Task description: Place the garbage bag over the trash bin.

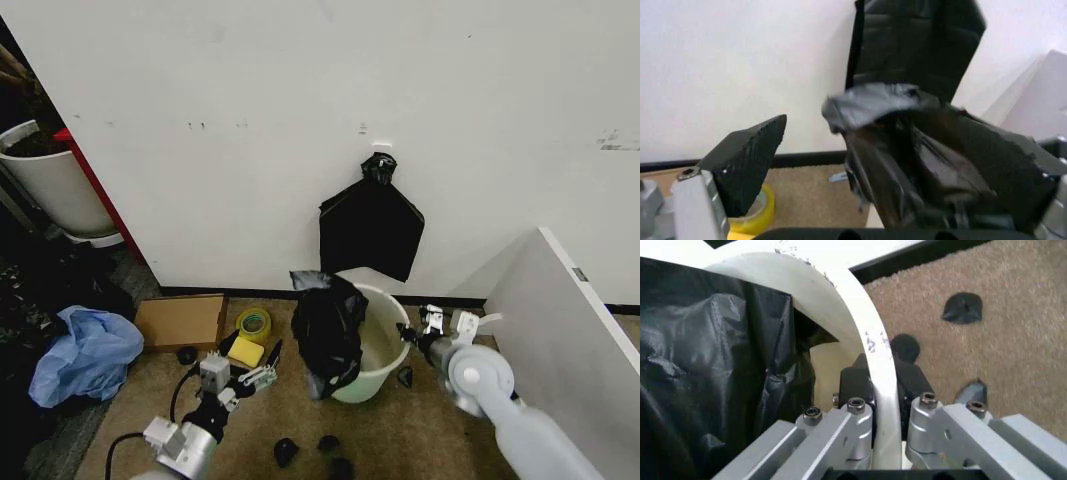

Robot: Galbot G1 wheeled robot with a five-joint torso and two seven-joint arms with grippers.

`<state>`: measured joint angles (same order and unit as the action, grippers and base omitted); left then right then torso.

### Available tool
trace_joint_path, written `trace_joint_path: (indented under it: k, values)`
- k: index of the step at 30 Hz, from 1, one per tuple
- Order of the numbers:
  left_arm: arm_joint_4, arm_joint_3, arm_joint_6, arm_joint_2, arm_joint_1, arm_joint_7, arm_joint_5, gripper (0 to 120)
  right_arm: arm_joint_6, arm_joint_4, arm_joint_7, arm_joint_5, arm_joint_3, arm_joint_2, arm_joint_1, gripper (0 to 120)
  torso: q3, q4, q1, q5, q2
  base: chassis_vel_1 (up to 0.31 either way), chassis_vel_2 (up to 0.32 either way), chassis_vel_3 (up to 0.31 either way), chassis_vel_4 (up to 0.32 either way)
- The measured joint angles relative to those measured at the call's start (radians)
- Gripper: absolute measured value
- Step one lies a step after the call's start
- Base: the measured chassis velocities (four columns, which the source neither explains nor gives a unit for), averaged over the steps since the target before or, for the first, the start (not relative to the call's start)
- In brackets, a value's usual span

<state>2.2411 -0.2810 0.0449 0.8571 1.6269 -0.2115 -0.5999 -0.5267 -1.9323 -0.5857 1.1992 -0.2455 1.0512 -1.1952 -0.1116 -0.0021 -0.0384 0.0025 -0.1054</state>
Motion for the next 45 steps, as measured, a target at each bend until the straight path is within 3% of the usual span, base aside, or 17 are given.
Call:
trace_joint_path:
  k: [2,4,10,21,26,30,33,37,42,45]
  values:
    - [0.027,0.013,-0.118,-0.051,-0.061,-0.058,-0.074,99,0.026,-0.013,-0.002,-0.02,0.014,0.019,-0.025,2,0.0,0.0,0.0,0.0,0.0,0.0,0.0,0.0,0.0]
    - [0.013,0.032,-0.164,-0.082,-0.118,-0.077,-0.11,98,0.06,-0.016,-0.013,-0.033,0.024,0.047,-0.038,2,0.0,0.0001,0.0,0.0,0.0,0.0,0.0,0.0,0.0]
    - [-0.023,0.037,-0.175,-0.097,-0.152,-0.081,-0.124,98,0.116,0.002,-0.02,-0.063,0.037,0.092,-0.052,2,0.0,0.0002,0.0,0.0,0.0,0.0,0.0,0.0,0.0]
    - [-0.052,0.035,-0.171,-0.087,-0.146,-0.078,-0.128,98,0.125,0.024,0.016,-0.133,0.064,0.099,-0.06,4,0.0,0.0002,0.0,0.0001,0.0,0.0,0.0,0.0,0.0]
    - [-0.052,0.05,-0.18,-0.086,-0.152,-0.07,-0.128,98,0.147,0.021,0.027,-0.159,0.069,0.097,-0.065,20,0.0,0.0002,0.0,0.0002,0.0,0.0,0.0,0.0,0.0]
    - [-0.043,0.139,-0.221,-0.084,-0.204,-0.085,-0.132,97,0.185,-0.006,0.042,-0.236,0.067,0.076,-0.093,40,0.0,0.0002,0.0,0.0003,0.0,0.0,0.0,0.0,0.0]
    - [-0.045,0.194,-0.239,-0.079,-0.243,-0.098,-0.136,95,0.194,-0.04,0.045,-0.265,0.062,0.064,-0.115,47,0.0,0.0001,0.0,0.0003,0.0,0.0,0.0,0.0,0.0]
    - [-0.077,0.305,-0.291,-0.052,-0.349,-0.151,-0.15,94,0.198,-0.133,0.044,-0.324,0.037,0.038,-0.18,66,0.0,0.0001,0.0,0.0,0.0,0.0,0.0,0.0,0.0]
    - [-0.107,0.347,-0.354,-0.015,-0.426,-0.228,-0.188,90,0.198,-0.204,0.049,-0.36,0.001,0.02,-0.246,81,0.0,0.0,0.0,0.0002,0.0,0.0,0.0,0.0,0.0]
    - [-0.14,0.36,-0.39,0.018,-0.482,-0.285,-0.243,79,0.197,-0.234,0.055,-0.371,-0.031,0.018,-0.284,94,0.0,-0.0001,0.0,0.0002,0.0,0.0,0.0,0.0,0.0]
